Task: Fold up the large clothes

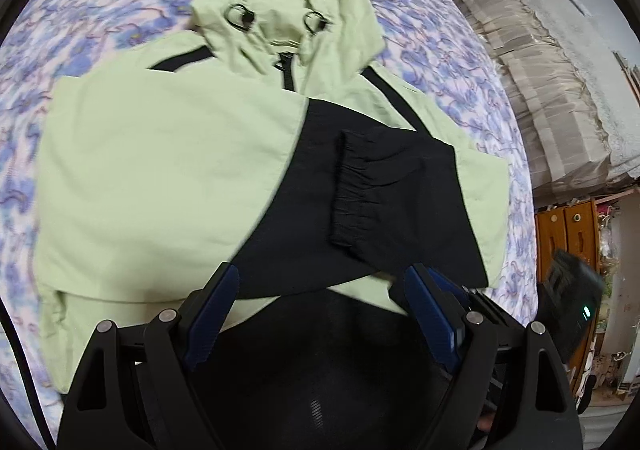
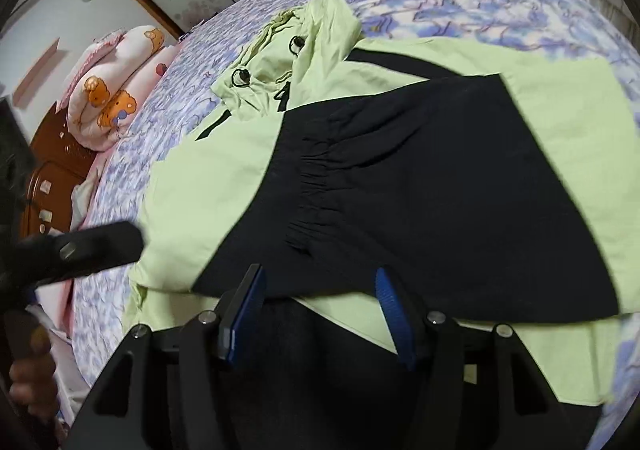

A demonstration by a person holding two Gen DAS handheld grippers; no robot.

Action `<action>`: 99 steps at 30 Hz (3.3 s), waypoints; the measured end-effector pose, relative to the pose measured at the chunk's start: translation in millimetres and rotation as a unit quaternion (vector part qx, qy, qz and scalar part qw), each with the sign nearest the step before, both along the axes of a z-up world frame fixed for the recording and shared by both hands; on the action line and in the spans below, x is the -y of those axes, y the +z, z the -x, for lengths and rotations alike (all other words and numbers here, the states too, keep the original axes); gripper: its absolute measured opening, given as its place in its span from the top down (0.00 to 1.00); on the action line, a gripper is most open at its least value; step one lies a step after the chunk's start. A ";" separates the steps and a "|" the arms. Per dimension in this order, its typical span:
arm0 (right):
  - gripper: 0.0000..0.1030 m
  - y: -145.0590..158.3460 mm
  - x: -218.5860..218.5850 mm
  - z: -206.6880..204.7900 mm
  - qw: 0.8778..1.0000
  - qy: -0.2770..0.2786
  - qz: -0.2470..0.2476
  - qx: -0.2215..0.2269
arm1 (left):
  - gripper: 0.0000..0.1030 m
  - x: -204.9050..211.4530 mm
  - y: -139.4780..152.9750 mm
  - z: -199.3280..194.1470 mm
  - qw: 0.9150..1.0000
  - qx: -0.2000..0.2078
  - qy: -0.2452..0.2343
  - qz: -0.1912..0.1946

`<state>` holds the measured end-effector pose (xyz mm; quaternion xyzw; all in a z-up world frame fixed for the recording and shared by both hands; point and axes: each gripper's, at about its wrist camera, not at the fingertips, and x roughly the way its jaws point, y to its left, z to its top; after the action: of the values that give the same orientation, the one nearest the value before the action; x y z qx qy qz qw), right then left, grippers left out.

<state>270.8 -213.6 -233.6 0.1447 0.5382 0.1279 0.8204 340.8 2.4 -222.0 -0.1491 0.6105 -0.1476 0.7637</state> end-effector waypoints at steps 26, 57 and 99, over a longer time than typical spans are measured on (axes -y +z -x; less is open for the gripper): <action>0.44 -27.5 156.6 71.7 0.997 0.004 0.053 -0.048 | 0.66 71.3 -93.8 -14.2 0.984 -0.013 0.175 0.015; 0.44 -43.8 172.4 25.8 0.992 -0.088 0.088 0.014 | 0.92 98.0 108.5 -85.9 0.942 0.256 0.203 0.075; 0.88 -48.5 163.7 -30.9 0.998 -0.044 0.035 -0.029 | 0.92 -91.9 -45.4 39.1 0.912 0.078 0.399 -0.050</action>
<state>301.7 -377.4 -282.1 0.1430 0.5589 0.0681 0.8140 301.7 94.3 -267.5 -0.3296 0.4454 0.1889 0.8107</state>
